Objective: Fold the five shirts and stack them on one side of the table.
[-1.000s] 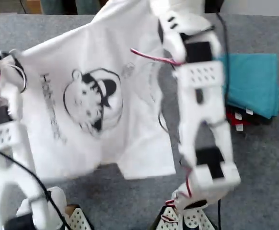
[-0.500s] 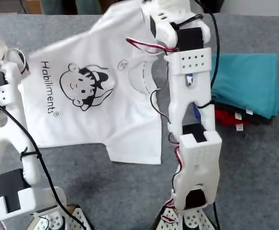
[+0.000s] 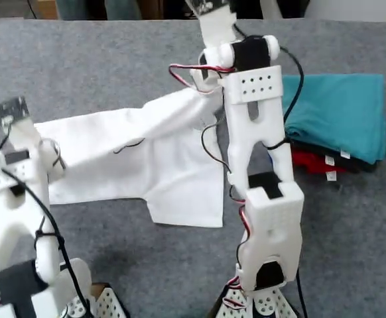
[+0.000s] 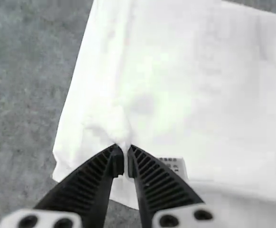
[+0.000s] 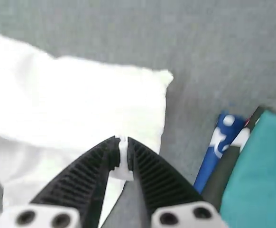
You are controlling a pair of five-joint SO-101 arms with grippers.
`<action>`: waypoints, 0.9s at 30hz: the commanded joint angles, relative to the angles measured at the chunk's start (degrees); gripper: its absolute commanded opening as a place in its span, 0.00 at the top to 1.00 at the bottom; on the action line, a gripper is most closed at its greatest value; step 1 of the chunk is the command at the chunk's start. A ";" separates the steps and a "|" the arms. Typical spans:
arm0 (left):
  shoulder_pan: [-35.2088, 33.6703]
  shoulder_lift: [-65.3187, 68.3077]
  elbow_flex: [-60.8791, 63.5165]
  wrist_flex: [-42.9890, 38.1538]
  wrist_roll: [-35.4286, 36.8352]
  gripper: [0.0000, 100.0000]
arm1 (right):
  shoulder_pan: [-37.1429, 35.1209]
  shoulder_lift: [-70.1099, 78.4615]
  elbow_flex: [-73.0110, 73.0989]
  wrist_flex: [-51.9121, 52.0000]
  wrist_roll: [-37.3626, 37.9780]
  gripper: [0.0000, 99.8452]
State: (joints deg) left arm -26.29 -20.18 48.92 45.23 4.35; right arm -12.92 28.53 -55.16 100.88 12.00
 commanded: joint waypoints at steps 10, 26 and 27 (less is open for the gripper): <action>-4.79 -0.26 6.37 -13.27 -0.44 0.97 | -0.53 -34.51 55.87 -14.95 0.53 0.99; -4.97 8.97 2.24 -13.27 -9.93 0.97 | -0.44 -58.15 105.10 -39.65 0.44 0.99; -4.97 8.97 2.15 -13.27 -10.02 0.97 | -0.44 -58.15 105.19 -40.00 0.44 0.99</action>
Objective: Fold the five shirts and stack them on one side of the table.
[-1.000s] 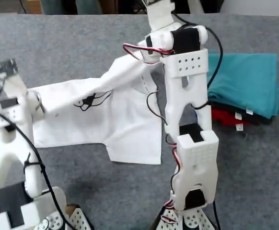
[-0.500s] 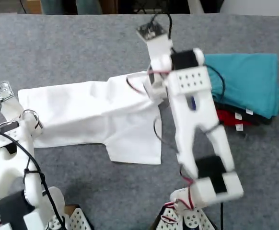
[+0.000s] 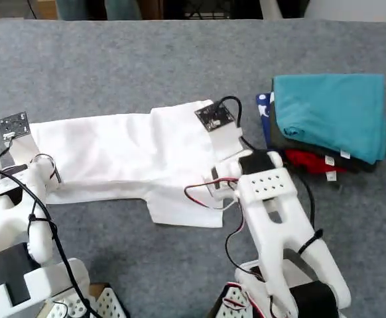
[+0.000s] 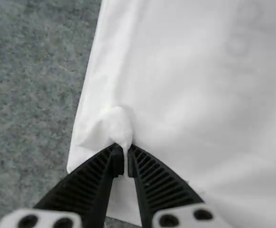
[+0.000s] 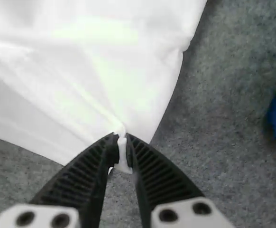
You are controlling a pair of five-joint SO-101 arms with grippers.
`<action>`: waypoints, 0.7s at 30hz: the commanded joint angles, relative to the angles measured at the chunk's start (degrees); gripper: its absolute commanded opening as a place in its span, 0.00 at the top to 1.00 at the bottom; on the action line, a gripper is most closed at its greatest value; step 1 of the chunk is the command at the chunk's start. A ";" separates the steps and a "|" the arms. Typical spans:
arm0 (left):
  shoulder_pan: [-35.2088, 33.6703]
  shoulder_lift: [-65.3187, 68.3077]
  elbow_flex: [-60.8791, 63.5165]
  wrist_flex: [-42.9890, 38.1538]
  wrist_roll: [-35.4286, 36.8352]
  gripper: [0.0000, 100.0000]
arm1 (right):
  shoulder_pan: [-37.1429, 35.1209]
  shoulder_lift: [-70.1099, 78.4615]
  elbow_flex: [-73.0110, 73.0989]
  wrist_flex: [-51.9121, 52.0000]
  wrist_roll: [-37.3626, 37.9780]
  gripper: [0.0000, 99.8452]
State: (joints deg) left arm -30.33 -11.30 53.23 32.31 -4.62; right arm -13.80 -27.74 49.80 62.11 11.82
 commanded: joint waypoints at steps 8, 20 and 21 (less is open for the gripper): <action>-0.92 0.09 -1.54 -0.26 -1.14 0.97 | 0.44 -1.89 5.05 -3.87 4.75 0.99; -2.59 0.09 -2.77 6.07 -7.74 0.97 | 0.44 -2.24 11.65 -8.70 5.80 0.98; -3.21 0.09 -2.77 7.12 -8.53 0.97 | 0.44 -2.24 11.65 -8.53 5.80 0.97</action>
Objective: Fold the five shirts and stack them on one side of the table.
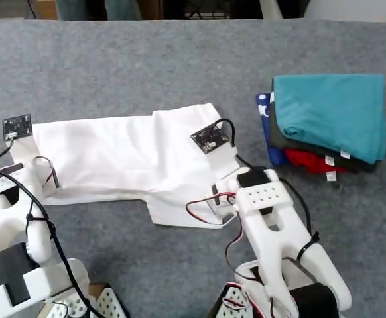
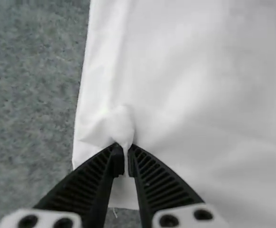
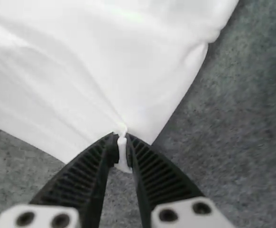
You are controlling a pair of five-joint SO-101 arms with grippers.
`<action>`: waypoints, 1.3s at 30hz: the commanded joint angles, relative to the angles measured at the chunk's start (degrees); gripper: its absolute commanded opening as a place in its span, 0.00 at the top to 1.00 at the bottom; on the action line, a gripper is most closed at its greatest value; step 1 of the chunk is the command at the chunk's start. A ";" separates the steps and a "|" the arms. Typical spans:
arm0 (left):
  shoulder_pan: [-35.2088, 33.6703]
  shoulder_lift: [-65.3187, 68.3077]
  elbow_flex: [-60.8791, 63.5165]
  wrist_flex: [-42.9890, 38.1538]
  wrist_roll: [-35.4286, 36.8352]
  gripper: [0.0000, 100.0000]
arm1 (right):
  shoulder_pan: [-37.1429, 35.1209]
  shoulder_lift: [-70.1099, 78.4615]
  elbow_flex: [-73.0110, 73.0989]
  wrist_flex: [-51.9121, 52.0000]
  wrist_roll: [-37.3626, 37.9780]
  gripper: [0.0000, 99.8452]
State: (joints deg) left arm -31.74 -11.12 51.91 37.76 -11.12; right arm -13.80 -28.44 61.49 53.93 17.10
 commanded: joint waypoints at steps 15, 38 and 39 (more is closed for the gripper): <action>-12.35 -0.18 -11.03 12.40 0.44 0.75 | -5.27 -0.84 -23.08 11.78 -3.34 0.91; 6.64 19.08 -25.01 -12.48 28.48 0.97 | -21.27 33.71 -34.07 0.18 -15.21 0.99; 6.64 20.48 -25.36 -12.84 28.31 0.97 | -21.45 33.71 -32.57 0.18 -15.21 0.99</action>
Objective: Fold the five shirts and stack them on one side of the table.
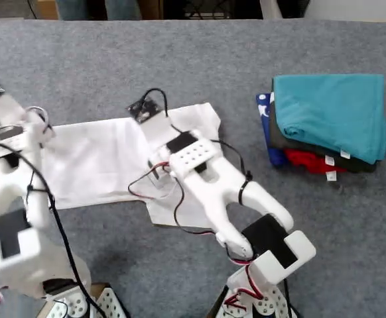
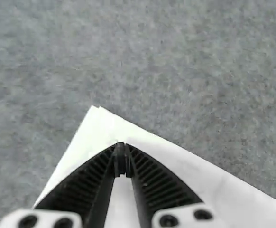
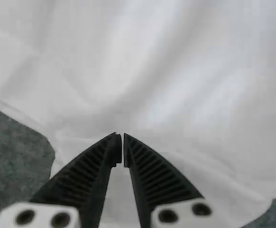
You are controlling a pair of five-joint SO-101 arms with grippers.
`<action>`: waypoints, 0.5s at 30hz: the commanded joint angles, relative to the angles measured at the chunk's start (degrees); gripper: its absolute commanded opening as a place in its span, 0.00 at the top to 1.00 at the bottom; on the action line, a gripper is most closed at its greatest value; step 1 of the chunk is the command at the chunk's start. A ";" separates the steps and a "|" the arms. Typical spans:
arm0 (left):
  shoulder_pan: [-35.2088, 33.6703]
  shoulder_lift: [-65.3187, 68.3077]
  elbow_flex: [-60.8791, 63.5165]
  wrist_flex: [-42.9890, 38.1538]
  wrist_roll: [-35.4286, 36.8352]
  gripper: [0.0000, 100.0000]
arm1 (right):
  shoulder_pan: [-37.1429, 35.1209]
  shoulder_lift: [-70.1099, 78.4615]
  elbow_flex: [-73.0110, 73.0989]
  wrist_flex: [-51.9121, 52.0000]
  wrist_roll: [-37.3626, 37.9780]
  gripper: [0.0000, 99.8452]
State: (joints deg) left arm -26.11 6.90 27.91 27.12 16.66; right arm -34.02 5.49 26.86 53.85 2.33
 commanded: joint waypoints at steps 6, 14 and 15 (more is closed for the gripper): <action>-0.48 3.87 -5.32 -1.93 0.70 0.97 | -7.47 -0.31 9.89 0.26 -0.09 0.99; -0.48 3.96 -5.32 -1.85 0.44 0.97 | -8.53 -1.54 7.43 6.24 2.02 0.99; -0.48 3.96 -5.23 -1.85 0.44 0.97 | -6.24 -2.42 5.67 8.09 3.69 0.99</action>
State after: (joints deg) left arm -26.11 11.30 25.45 26.24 16.84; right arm -43.16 5.05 35.12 57.19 3.03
